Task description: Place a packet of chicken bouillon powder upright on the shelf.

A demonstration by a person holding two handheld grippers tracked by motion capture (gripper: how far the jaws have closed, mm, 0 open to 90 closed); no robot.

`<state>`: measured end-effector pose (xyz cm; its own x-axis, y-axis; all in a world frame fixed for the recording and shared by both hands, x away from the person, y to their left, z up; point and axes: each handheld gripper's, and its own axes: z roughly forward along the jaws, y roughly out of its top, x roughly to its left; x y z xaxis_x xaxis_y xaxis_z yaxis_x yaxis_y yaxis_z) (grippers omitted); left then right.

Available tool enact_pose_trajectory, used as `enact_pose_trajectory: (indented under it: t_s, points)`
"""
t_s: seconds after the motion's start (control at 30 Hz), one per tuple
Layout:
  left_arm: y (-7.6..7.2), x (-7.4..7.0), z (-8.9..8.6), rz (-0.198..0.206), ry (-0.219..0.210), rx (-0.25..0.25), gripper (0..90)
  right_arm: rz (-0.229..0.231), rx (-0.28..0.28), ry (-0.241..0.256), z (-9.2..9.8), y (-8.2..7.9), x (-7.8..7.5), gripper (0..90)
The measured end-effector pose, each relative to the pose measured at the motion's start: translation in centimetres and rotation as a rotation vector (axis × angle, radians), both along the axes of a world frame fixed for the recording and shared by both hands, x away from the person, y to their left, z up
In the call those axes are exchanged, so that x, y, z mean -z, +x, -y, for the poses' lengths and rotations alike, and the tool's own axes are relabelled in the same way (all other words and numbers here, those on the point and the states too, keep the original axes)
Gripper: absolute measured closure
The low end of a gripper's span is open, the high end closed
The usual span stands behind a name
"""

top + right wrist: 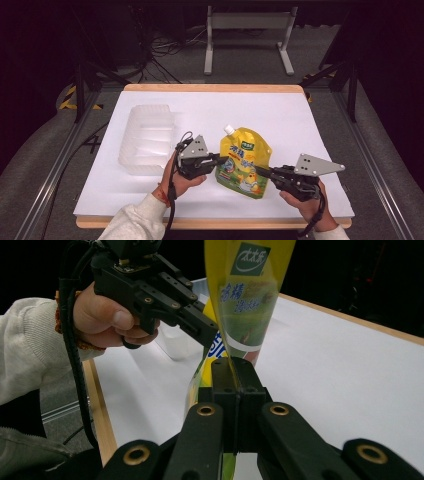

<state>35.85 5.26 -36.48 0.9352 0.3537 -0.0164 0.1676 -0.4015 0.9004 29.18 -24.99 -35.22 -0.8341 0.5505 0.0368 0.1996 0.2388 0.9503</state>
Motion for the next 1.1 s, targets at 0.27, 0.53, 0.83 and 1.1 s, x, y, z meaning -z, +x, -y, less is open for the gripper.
enact_pose_trajectory:
  t_s: [0.27, 0.53, 0.83, 1.1]
  points:
    - [0.4, -2.0, -4.6, 0.060, -0.033, -0.118, 85.6, 0.061, -0.064, -0.036, -4.6, 2.1, -1.7, 90.0]
    - [0.8, -2.9, -7.7, 0.094, -0.050, -0.204, 85.7, 0.091, -0.101, -0.054, -8.0, 4.0, -2.7, 90.0]
    - [1.2, -3.4, -10.7, 0.132, -0.067, -0.278, 86.0, 0.094, -0.139, -0.042, -11.5, 5.7, -2.9, 90.0]
    - [1.4, -3.5, -13.2, 0.155, -0.097, -0.354, 87.0, 0.102, -0.159, -0.044, -14.5, 7.2, -2.9, 90.0]
